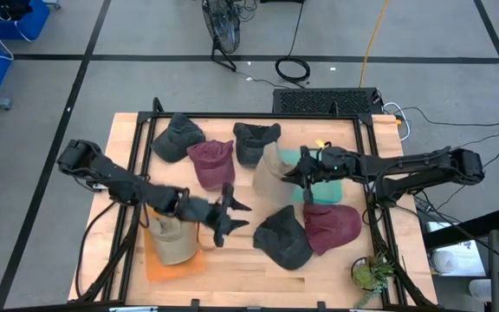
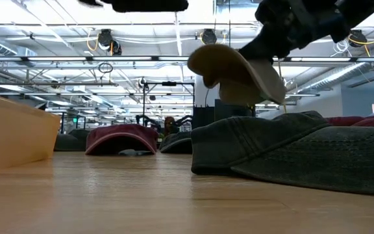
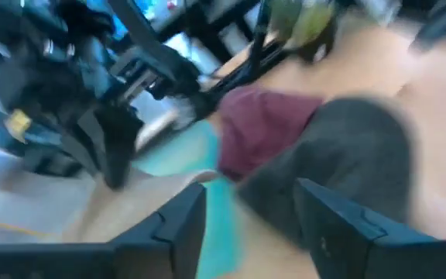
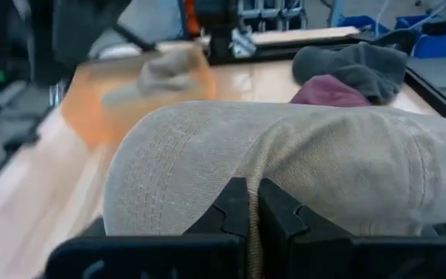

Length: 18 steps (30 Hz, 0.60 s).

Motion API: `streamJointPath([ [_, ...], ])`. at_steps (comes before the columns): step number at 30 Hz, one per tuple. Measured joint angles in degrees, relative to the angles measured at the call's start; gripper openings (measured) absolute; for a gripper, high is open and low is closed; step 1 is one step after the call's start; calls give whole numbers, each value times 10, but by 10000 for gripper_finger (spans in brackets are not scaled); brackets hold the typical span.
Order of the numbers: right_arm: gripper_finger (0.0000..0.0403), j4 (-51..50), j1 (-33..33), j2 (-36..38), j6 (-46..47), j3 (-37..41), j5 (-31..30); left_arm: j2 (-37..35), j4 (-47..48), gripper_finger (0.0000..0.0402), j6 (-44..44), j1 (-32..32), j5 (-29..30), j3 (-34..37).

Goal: Pick & Place hat
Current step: Put the brown cap into the orange bin

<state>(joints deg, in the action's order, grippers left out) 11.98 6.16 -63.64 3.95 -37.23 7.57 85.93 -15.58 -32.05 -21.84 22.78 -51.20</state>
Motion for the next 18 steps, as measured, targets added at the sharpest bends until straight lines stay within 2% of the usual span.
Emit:
streamJointPath([
  [4, 2, 17, 10, 0, 46, 0, 33, 34, -44, 247, -115, -23, 127, 0],
  [8, 2, 17, 8, 0, 73, 0, 46, 75, -142, 273, -198, -26, 200, 0],
  [13, 2, 17, 5, 0, 92, 0, 47, 125, -258, 267, -264, -14, 196, 0],
  [18, 2, 18, 5, 0, 95, 0, 47, 167, -266, 229, -275, 6, 207, -14],
])
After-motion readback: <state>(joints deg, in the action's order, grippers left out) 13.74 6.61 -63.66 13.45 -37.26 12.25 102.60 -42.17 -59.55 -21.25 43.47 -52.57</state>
